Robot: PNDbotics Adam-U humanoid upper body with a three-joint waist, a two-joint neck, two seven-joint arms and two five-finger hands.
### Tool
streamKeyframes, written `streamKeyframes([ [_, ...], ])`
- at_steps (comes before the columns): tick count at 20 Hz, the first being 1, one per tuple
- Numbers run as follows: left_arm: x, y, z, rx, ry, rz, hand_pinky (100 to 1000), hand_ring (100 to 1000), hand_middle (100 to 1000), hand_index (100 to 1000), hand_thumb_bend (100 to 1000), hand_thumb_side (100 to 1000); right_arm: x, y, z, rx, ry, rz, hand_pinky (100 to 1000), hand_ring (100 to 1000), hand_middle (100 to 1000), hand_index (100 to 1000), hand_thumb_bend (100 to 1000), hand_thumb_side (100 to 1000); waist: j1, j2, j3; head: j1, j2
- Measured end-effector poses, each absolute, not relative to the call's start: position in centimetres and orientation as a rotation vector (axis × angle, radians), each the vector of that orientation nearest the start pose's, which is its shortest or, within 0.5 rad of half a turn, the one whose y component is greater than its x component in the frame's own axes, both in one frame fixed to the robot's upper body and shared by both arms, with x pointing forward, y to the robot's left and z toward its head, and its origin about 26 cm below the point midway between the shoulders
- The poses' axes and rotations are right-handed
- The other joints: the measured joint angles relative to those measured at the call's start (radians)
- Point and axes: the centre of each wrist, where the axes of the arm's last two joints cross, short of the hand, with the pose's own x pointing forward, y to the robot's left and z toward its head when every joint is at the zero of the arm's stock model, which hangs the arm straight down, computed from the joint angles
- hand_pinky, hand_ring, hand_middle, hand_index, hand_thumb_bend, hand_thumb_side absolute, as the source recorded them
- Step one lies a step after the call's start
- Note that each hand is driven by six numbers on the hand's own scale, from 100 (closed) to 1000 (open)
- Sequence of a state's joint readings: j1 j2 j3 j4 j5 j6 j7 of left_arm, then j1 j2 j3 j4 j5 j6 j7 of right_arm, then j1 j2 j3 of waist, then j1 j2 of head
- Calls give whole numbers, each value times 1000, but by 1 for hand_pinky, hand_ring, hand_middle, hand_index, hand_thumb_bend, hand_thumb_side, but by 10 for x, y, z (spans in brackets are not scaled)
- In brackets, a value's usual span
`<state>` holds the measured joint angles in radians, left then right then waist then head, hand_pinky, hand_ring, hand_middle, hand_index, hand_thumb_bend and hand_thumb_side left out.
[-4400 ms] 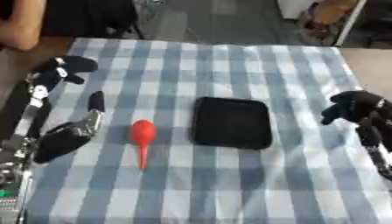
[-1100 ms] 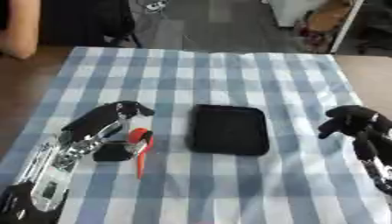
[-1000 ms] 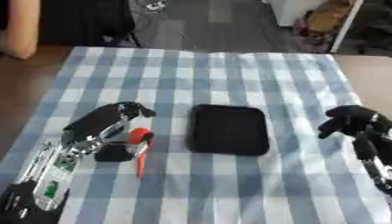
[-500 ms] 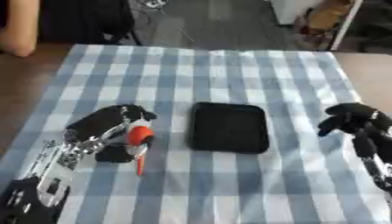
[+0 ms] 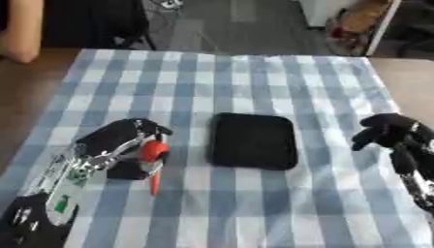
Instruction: Pick up objects on the table and place them in the box.
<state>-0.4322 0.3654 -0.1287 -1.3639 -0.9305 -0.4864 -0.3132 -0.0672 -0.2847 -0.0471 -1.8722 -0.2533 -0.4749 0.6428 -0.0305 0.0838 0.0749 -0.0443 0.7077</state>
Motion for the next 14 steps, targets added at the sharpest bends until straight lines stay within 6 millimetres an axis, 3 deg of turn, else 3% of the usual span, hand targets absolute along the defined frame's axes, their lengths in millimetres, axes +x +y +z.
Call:
streamKeyframes([
  [9, 385, 285, 86, 655, -1612, -1736, 670, 591, 621, 891, 289, 723, 283, -296, 106, 336, -2287, 846, 606, 679, 770, 891, 100, 435, 2, -1, -2, 1, 17],
  [14, 386, 286, 83, 649, -1595, -1761, 692, 612, 668, 923, 332, 705, 283, -296, 106, 336, -2287, 846, 606, 679, 770, 891, 100, 434, 2, -1, -2, 1, 17],
])
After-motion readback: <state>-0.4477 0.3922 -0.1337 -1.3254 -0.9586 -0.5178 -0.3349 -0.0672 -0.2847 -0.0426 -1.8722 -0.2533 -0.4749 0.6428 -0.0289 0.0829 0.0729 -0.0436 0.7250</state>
